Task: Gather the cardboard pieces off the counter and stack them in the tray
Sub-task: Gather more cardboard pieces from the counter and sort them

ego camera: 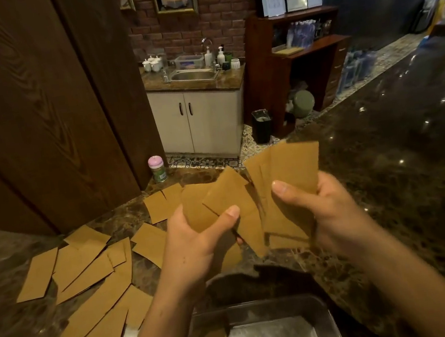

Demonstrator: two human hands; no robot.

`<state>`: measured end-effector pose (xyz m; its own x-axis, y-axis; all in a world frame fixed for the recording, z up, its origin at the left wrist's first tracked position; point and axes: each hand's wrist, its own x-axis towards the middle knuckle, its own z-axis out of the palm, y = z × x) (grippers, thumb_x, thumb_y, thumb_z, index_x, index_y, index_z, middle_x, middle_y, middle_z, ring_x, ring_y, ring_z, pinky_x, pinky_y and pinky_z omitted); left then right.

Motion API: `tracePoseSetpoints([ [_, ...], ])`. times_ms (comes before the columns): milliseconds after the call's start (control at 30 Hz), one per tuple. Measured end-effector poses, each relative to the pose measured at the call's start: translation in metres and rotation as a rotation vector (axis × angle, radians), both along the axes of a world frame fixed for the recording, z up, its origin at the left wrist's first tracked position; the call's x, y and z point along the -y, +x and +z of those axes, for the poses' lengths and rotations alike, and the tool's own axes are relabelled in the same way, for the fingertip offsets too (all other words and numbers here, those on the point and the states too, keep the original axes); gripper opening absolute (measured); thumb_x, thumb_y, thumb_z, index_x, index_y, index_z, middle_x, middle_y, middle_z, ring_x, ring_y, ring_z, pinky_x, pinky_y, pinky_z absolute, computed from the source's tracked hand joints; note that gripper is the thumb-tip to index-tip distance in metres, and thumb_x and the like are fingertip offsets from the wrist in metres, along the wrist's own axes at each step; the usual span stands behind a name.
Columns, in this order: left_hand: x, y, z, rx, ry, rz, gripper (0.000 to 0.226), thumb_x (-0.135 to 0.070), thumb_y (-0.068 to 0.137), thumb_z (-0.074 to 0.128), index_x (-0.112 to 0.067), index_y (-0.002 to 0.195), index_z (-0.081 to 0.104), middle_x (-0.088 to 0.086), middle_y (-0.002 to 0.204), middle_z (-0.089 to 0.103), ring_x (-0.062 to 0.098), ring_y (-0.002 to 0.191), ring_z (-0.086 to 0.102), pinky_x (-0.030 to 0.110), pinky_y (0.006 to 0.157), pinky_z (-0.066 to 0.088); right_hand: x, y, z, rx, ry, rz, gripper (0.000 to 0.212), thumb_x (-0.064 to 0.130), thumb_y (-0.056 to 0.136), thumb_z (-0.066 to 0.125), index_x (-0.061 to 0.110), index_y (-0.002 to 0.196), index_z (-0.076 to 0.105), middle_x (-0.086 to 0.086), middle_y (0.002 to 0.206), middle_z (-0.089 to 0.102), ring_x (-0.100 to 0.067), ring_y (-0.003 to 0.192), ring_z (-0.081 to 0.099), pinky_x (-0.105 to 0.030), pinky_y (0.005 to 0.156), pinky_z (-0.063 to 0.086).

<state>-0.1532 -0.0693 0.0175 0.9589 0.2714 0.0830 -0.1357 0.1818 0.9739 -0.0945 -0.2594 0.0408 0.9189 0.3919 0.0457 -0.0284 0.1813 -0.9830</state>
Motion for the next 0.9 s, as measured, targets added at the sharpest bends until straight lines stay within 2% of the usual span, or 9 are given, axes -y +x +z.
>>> tracePoseSetpoints([
  [100,-0.001,0.0,-0.001,-0.024,0.055,-0.112,0.028,-0.008,0.08,0.078,-0.021,0.102,0.065,0.0,0.094,0.078,0.024,0.086,0.076,0.034,0.064,0.062,0.009,0.024,0.032,0.054,-0.166,0.179,0.032,0.023,0.089,0.07,0.015,0.119,0.066,0.001,0.103,0.079,-0.017,0.095,0.077,-0.027,0.076,0.062],
  [167,-0.001,0.0,-0.002,-0.029,0.053,-0.122,0.028,-0.01,0.08,0.078,-0.02,0.104,0.065,0.002,0.097,0.078,0.024,0.089,0.076,0.036,0.067,0.062,0.006,0.033,0.044,0.074,-0.32,0.252,0.037,0.025,0.089,0.067,0.014,0.124,0.066,-0.004,0.111,0.078,-0.02,0.102,0.076,-0.029,0.08,0.063],
  [233,0.001,0.001,-0.002,-0.025,0.031,-0.11,0.029,-0.01,0.081,0.078,-0.018,0.107,0.066,0.006,0.101,0.078,0.027,0.093,0.076,0.04,0.071,0.062,0.001,0.033,0.045,0.101,-0.359,0.231,0.037,0.025,0.091,0.066,0.012,0.125,0.066,-0.012,0.113,0.075,-0.023,0.103,0.075,-0.033,0.084,0.063],
  [333,0.002,0.0,-0.002,-0.008,-0.085,-0.056,0.027,-0.002,0.081,0.076,-0.015,0.104,0.068,0.005,0.093,0.08,0.024,0.084,0.077,0.033,0.065,0.061,-0.009,0.019,0.029,0.071,-0.139,0.021,0.034,0.023,0.092,0.067,0.014,0.124,0.065,-0.009,0.109,0.078,-0.021,0.101,0.077,-0.032,0.081,0.065],
  [433,0.005,-0.003,-0.003,0.019,-0.074,-0.022,0.027,0.002,0.083,0.074,-0.02,0.097,0.067,-0.002,0.083,0.08,0.015,0.075,0.077,0.024,0.061,0.06,-0.015,0.0,0.006,-0.023,0.041,-0.078,0.037,0.025,0.085,0.069,0.019,0.121,0.066,-0.001,0.108,0.081,-0.018,0.099,0.078,-0.028,0.077,0.064],
  [533,0.006,-0.001,-0.004,0.008,-0.084,-0.04,0.027,-0.004,0.082,0.074,-0.018,0.104,0.067,0.0,0.092,0.08,0.019,0.085,0.077,0.026,0.066,0.06,-0.021,-0.018,-0.011,-0.113,0.092,-0.066,0.04,0.024,0.084,0.069,0.02,0.123,0.065,-0.001,0.109,0.081,-0.018,0.099,0.078,-0.028,0.075,0.064],
  [667,0.001,-0.004,-0.008,-0.106,-0.304,-0.246,0.033,-0.004,0.084,0.062,-0.008,0.117,0.064,0.009,0.098,0.08,0.022,0.087,0.077,0.03,0.066,0.061,-0.023,-0.021,-0.024,-0.131,0.163,-0.213,0.041,0.025,0.084,0.069,0.019,0.125,0.064,-0.004,0.111,0.08,-0.023,0.103,0.077,-0.038,0.082,0.064],
  [800,0.0,-0.008,-0.016,-0.086,-0.22,-0.227,0.036,-0.002,0.087,0.062,-0.01,0.122,0.061,0.012,0.11,0.078,0.029,0.102,0.075,0.035,0.076,0.062,-0.01,-0.013,-0.023,-0.201,0.274,-0.249,0.042,0.023,0.086,0.066,0.018,0.128,0.063,-0.007,0.112,0.08,-0.028,0.102,0.078,-0.04,0.077,0.065],
  [900,0.001,-0.007,-0.018,-0.071,-0.205,-0.192,0.038,0.002,0.085,0.065,-0.009,0.121,0.06,0.011,0.105,0.079,0.028,0.095,0.077,0.034,0.073,0.063,-0.003,-0.016,-0.025,-0.223,0.298,-0.171,0.044,0.025,0.088,0.068,0.015,0.131,0.063,-0.01,0.117,0.078,-0.025,0.102,0.078,-0.037,0.078,0.066],
])
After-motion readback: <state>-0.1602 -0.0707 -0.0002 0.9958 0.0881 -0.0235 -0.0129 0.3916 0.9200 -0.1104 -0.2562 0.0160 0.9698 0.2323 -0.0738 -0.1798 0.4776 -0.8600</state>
